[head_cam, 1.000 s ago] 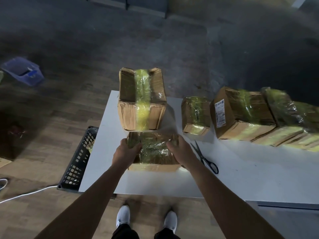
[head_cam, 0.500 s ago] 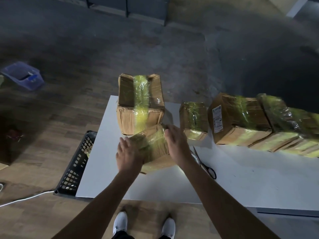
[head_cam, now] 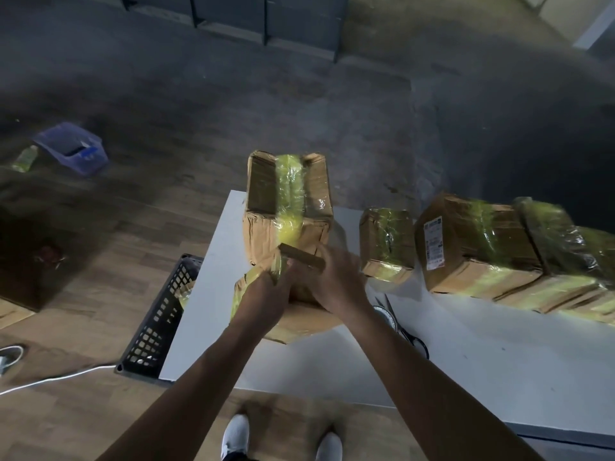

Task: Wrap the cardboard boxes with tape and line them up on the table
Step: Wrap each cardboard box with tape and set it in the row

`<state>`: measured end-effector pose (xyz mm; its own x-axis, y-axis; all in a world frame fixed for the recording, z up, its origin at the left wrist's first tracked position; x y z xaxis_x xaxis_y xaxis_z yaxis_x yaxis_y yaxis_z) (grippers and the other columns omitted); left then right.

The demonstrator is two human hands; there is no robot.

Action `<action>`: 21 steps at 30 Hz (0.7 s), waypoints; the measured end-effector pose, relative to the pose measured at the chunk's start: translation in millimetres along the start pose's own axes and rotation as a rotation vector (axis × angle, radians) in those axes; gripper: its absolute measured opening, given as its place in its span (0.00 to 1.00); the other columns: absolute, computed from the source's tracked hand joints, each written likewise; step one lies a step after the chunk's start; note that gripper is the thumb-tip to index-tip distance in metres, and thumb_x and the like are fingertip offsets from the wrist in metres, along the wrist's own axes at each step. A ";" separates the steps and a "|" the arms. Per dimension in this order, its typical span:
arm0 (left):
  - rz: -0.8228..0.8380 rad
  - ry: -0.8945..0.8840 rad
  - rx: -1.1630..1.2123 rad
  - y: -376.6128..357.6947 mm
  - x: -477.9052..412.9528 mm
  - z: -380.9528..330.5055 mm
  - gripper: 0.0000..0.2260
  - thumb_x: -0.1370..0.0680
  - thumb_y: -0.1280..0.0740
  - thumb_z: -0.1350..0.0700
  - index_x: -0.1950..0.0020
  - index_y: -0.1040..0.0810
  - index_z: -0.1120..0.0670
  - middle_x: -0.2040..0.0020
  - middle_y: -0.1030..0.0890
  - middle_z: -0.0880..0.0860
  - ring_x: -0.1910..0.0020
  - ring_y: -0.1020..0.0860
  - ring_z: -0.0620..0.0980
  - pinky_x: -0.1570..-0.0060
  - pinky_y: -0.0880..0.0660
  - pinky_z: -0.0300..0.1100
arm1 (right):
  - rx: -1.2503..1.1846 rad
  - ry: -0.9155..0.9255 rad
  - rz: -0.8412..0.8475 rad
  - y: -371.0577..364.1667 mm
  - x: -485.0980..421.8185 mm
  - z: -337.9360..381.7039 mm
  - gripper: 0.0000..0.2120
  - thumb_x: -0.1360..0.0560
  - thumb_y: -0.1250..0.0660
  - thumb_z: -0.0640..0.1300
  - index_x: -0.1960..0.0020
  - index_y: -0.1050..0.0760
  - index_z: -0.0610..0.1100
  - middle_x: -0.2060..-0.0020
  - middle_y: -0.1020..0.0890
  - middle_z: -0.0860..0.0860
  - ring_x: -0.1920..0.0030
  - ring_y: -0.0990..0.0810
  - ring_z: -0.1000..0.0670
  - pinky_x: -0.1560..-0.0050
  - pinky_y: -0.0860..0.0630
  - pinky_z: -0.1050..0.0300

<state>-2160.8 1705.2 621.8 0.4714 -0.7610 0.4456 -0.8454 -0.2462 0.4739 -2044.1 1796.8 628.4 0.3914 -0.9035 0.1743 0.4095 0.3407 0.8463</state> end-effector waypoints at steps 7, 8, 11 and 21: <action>0.000 0.051 0.034 18.3 -12.7 10.6 0.20 0.19 0.41 0.47 0.41 0.25 0.63 0.45 0.21 0.62 0.49 0.22 0.59 0.59 0.29 0.44 | -0.385 -0.222 0.144 -19.6 1.6 -26.2 0.23 0.28 0.37 0.68 0.47 0.29 0.49 0.57 0.22 0.55 0.55 0.22 0.54 0.60 0.28 0.62; 0.024 0.051 0.052 20.0 -14.8 9.2 0.20 0.21 0.38 0.45 0.43 0.24 0.62 0.48 0.20 0.61 0.53 0.21 0.55 0.62 0.29 0.41 | -0.368 -0.200 0.117 -22.7 1.5 -23.7 0.19 0.26 0.37 0.67 0.52 0.31 0.51 0.61 0.23 0.57 0.59 0.23 0.57 0.64 0.30 0.65; 0.039 -0.005 -0.068 26.6 -18.0 2.4 0.21 0.27 0.30 0.38 0.54 0.24 0.56 0.59 0.20 0.54 0.62 0.22 0.48 0.70 0.31 0.36 | -0.321 -0.157 0.086 -24.0 0.1 -20.2 0.15 0.24 0.39 0.63 0.58 0.34 0.53 0.64 0.24 0.55 0.64 0.25 0.58 0.67 0.30 0.66; 0.126 0.101 0.587 22.0 -30.6 38.0 0.10 0.29 0.26 0.51 0.55 0.19 0.57 0.63 0.17 0.50 0.61 0.21 0.52 0.59 0.27 0.42 | -0.432 0.050 -0.025 2.9 4.2 -23.3 0.10 0.20 0.40 0.56 0.56 0.26 0.53 0.68 0.21 0.57 0.64 0.23 0.58 0.67 0.30 0.66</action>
<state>-2203.3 1700.3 589.7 0.3555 -0.7525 0.5545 -0.8799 -0.4695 -0.0729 -2022.1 1800.1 619.9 0.4122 -0.9027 0.1232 0.7226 0.4063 0.5593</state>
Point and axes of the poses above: each hand's wrist, its own x-axis away from the middle knuckle, its own y-axis out of the back of the hand, z = x × y, the point moved 3 cm from there along -x, towards the middle knuckle
